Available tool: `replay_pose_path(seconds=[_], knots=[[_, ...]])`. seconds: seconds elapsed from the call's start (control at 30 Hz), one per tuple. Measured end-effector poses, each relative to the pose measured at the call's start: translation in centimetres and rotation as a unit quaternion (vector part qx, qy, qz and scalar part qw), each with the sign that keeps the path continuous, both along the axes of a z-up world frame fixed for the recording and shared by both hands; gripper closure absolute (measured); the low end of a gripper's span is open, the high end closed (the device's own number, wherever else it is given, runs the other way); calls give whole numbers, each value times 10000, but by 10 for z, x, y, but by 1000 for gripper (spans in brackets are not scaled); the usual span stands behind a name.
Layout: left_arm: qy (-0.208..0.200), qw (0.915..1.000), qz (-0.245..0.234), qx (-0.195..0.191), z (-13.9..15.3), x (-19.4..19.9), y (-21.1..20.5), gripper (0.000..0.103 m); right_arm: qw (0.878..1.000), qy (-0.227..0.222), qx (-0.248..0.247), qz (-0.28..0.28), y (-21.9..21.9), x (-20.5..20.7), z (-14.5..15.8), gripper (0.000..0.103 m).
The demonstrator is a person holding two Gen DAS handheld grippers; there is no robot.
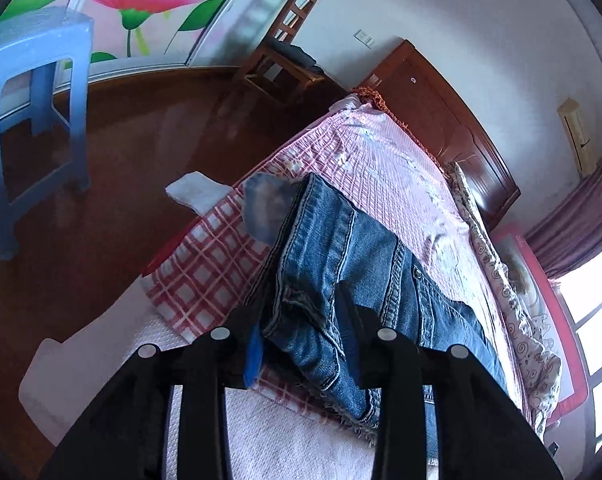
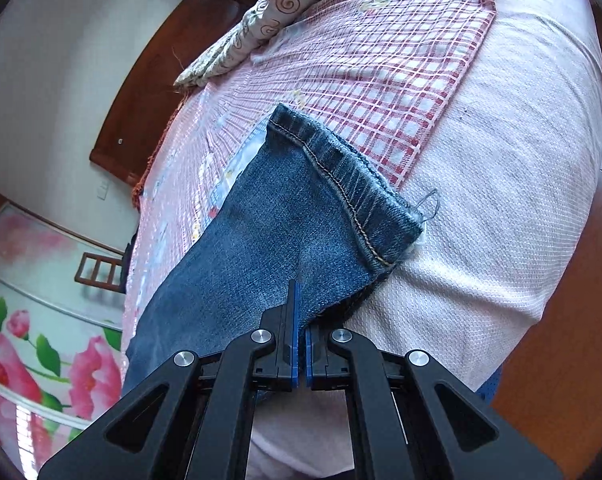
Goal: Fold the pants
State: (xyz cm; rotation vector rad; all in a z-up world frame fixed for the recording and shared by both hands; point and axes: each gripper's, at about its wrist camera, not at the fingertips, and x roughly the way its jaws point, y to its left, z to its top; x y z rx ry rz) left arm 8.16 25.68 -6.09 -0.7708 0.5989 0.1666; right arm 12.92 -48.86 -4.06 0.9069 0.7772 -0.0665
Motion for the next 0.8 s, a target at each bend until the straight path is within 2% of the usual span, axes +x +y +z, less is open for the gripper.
replay_pose_path(seconds=[0.07,0.13,0.17,0.23,0.3,0.37,0.4,0.43,0.47,0.5,0.57,0.67,0.7,0.73,0.8], knots=[[-38,9999,153,-9,-1,-5,1,59,9998,40,-200,78,3,3,3,102],[-55,9997,224,-18,-1,-7,1,54,9951,73,-924,342,16,13,18,102],[-51,9997,239,-11,-2,-9,2,53,9930,34,-1098,444,21,18,24,102],[-34,9996,276,56,-2,-10,0,49,9954,-44,-856,431,20,25,24,102],[-4,9994,302,139,-3,-10,2,48,9969,187,-686,343,17,30,14,102],[64,9990,308,311,0,-10,-2,47,9990,139,-364,214,12,25,8,101],[117,9981,285,536,6,-9,-8,47,9996,181,-210,98,9,20,8,92],[104,9969,221,746,12,-8,-15,47,9996,249,-106,-18,8,14,9,88],[32,9945,110,1039,23,-7,-26,47,9997,218,43,-103,6,5,10,75],[-27,9918,12,1277,33,-6,-36,44,9994,213,133,-229,6,-5,12,69],[-293,9851,-300,1670,54,-2,-63,35,9982,178,125,-557,6,-29,20,69],[-792,9699,-1167,1985,82,15,-114,20,9957,-301,186,-854,16,-54,38,69],[-905,9627,-1539,2031,86,24,-134,16,9960,-496,256,-694,25,-50,46,69],[-975,9576,-1847,1984,87,32,-150,16,9966,-639,359,-380,36,-40,54,69],[-958,9468,-2456,1847,81,50,-182,16,9940,-762,579,538,75,-2,69,69]])
